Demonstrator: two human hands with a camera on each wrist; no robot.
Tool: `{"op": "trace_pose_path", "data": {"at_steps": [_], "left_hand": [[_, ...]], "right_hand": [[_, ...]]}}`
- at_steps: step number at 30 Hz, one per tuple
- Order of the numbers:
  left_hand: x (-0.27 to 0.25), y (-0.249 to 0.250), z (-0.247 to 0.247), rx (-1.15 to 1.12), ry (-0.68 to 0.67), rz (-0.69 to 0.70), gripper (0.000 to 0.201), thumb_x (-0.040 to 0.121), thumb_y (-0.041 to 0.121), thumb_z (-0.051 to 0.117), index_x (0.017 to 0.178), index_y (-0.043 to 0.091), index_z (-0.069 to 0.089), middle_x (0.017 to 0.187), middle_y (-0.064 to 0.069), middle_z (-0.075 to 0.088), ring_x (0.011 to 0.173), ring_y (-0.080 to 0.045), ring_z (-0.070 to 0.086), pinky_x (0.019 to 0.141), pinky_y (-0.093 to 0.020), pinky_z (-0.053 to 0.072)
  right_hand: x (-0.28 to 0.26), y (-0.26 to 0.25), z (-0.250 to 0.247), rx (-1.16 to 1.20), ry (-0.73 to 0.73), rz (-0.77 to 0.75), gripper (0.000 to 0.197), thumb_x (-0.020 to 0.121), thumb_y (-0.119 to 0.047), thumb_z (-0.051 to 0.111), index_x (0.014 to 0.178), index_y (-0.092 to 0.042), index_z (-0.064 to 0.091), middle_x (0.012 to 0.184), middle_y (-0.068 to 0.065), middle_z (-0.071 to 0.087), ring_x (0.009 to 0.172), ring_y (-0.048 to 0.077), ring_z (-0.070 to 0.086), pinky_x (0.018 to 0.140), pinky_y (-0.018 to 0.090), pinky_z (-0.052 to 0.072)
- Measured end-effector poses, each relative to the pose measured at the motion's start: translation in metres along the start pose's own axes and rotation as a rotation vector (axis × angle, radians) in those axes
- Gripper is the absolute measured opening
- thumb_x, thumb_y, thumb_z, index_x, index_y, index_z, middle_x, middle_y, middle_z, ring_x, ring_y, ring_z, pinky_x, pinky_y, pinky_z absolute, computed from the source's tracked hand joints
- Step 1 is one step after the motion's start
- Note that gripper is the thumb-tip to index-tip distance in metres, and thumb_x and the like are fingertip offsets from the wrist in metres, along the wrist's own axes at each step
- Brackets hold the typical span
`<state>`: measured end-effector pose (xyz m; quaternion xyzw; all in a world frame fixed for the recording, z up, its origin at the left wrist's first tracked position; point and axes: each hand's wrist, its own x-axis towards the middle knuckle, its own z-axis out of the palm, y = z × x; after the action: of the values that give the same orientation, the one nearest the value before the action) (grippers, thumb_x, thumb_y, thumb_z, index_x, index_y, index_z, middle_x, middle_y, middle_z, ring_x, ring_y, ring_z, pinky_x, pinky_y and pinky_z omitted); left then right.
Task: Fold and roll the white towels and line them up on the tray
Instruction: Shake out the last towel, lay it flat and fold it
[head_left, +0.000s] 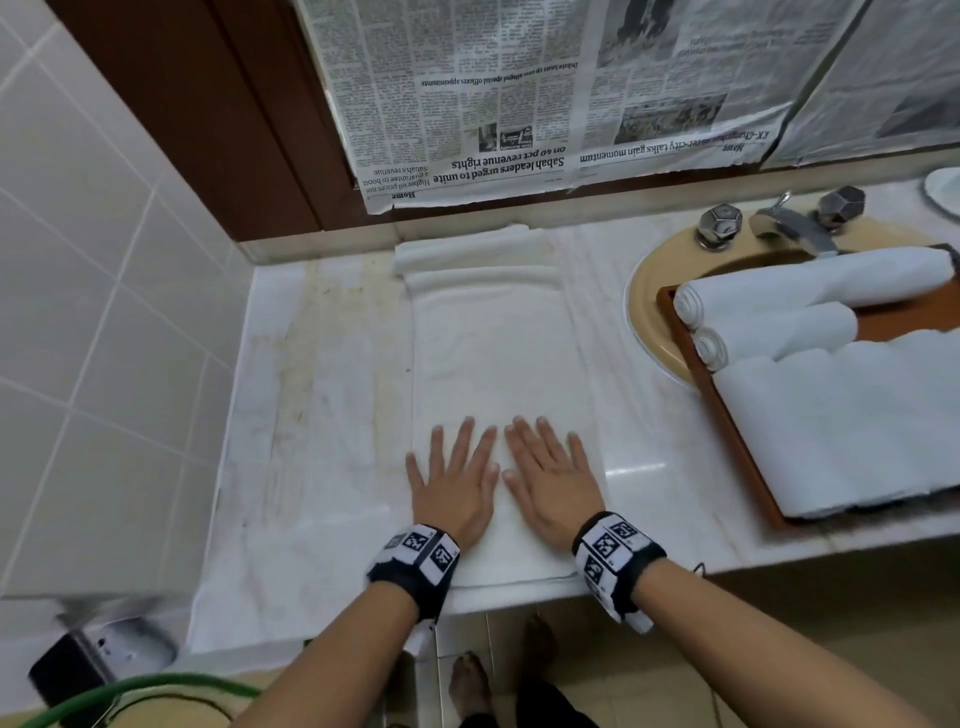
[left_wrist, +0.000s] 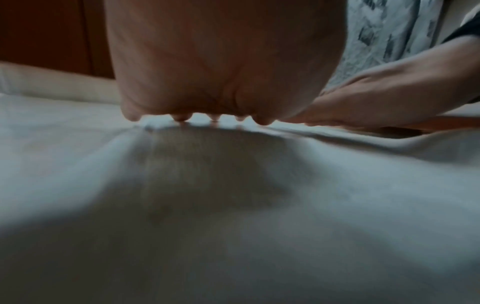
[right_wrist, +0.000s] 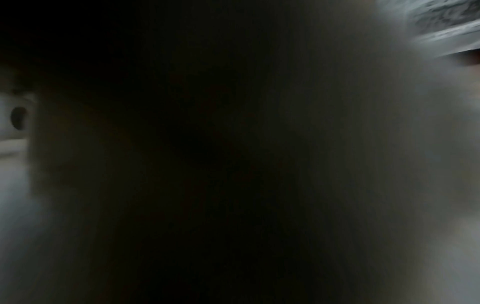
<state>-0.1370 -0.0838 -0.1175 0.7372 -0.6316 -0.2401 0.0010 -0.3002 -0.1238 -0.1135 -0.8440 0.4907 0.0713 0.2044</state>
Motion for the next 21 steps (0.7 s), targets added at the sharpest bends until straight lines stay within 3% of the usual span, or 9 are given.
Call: {"op": "trace_pose_path", "data": {"at_steps": [6,9,13,15,17,21], "left_hand": [[-0.015,-0.043,0.002,-0.015,0.017,-0.149,0.053,0.102,0.055,0.003,0.149,0.051,-0.019,0.156,0.022,-0.031,0.149,-0.019,-0.025,0.118,-0.058,-0.013],[-0.032,-0.055,0.0,-0.075,0.053,-0.221,0.054,0.102,0.055,0.006,0.152,0.049,-0.016,0.159,0.02,-0.027,0.15,-0.022,-0.021,0.118,-0.06,-0.01],[-0.057,-0.032,0.02,-0.044,0.045,-0.077,0.052,0.103,0.051,0.008,0.15,0.053,-0.016,0.159,0.021,-0.027,0.149,-0.019,-0.023,0.117,-0.059,-0.012],[-0.062,-0.027,0.028,-0.049,0.081,-0.068,0.052,0.103,0.052,0.007,0.151,0.052,-0.014,0.159,0.022,-0.025,0.149,-0.018,-0.024,0.117,-0.057,-0.013],[-0.064,-0.031,0.031,-0.041,0.096,-0.095,0.052,0.103,0.052,0.006,0.151,0.051,-0.014,0.159,0.022,-0.025,0.149,-0.017,-0.023,0.119,-0.055,-0.013],[-0.073,-0.044,0.029,-0.049,0.107,-0.13,0.053,0.105,0.049,0.009,0.154,0.046,-0.011,0.16,0.019,-0.022,0.151,-0.018,-0.017,0.121,-0.052,-0.008]], "right_hand": [[-0.011,0.043,0.001,-0.036,-0.059,0.121,0.06,0.101,-0.054,0.001,0.151,-0.032,-0.023,0.155,-0.015,-0.033,0.146,0.015,-0.026,0.12,0.047,-0.011],[-0.03,0.055,-0.001,-0.027,0.016,0.222,0.059,0.103,-0.047,0.003,0.154,-0.027,-0.017,0.157,-0.013,-0.028,0.149,0.016,-0.02,0.121,0.047,-0.01],[-0.061,0.022,0.022,0.02,0.055,0.025,0.058,0.105,-0.047,0.008,0.155,-0.027,-0.011,0.159,-0.011,-0.021,0.148,0.015,-0.02,0.121,0.043,-0.012],[-0.07,0.015,0.041,-0.047,0.059,-0.045,0.058,0.105,-0.049,0.007,0.157,-0.026,-0.001,0.162,-0.009,-0.011,0.151,0.016,-0.008,0.12,0.045,-0.005],[-0.075,0.025,0.049,-0.069,0.071,-0.016,0.058,0.105,-0.05,0.008,0.158,-0.026,0.002,0.163,-0.011,-0.007,0.152,0.015,-0.004,0.119,0.046,-0.002],[-0.081,0.048,0.045,-0.032,0.123,0.069,0.058,0.102,-0.05,0.002,0.155,-0.029,-0.011,0.159,-0.015,-0.023,0.147,0.007,-0.022,0.12,0.04,-0.012]]}}
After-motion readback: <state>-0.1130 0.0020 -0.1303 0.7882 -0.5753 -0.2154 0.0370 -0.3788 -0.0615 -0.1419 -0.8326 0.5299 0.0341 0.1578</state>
